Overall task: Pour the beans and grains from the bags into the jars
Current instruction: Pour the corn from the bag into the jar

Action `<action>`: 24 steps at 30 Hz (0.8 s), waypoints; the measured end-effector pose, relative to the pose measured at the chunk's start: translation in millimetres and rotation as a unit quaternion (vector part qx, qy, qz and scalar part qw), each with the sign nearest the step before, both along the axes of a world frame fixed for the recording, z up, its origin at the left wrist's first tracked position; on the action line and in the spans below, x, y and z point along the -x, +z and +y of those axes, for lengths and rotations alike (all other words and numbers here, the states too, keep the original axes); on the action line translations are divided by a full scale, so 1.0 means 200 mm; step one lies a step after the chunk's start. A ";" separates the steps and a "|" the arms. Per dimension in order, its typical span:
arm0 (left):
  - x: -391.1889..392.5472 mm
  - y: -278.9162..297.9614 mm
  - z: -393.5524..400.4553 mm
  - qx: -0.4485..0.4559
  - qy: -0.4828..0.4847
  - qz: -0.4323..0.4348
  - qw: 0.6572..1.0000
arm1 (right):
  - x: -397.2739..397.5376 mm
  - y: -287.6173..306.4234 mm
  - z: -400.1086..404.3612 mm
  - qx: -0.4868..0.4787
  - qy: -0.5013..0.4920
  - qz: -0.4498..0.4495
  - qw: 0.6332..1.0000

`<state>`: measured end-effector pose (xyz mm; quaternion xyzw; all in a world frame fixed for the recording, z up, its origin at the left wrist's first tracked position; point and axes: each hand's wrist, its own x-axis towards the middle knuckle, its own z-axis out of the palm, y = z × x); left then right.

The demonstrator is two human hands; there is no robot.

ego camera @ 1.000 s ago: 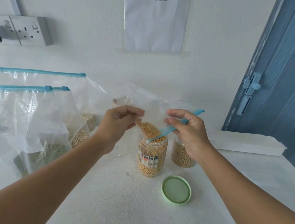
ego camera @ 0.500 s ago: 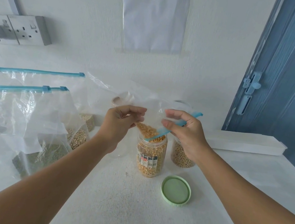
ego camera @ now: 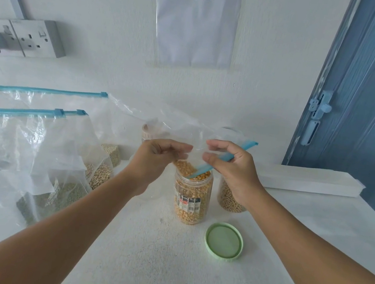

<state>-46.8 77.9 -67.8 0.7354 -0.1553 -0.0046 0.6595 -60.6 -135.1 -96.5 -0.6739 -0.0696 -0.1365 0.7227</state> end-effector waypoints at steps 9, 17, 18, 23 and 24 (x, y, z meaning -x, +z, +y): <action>-0.01 0.03 0.01 -0.002 -0.015 -0.008 1.000 | 0.01 0.02 0.00 -0.004 0.025 -0.014 1.000; 0.00 0.03 0.03 -0.034 -0.032 0.000 0.999 | 0.01 0.02 0.01 -0.026 0.025 -0.008 0.999; -0.01 0.03 0.03 -0.039 -0.028 -0.005 0.999 | 0.01 0.02 0.01 -0.021 0.024 -0.010 0.999; -0.01 0.04 0.01 -0.066 -0.030 -0.022 0.997 | 0.00 0.02 0.03 0.014 0.003 -0.026 1.000; -0.02 0.04 0.02 -0.059 -0.030 -0.018 0.998 | -0.01 0.02 0.03 0.012 -0.004 -0.027 1.000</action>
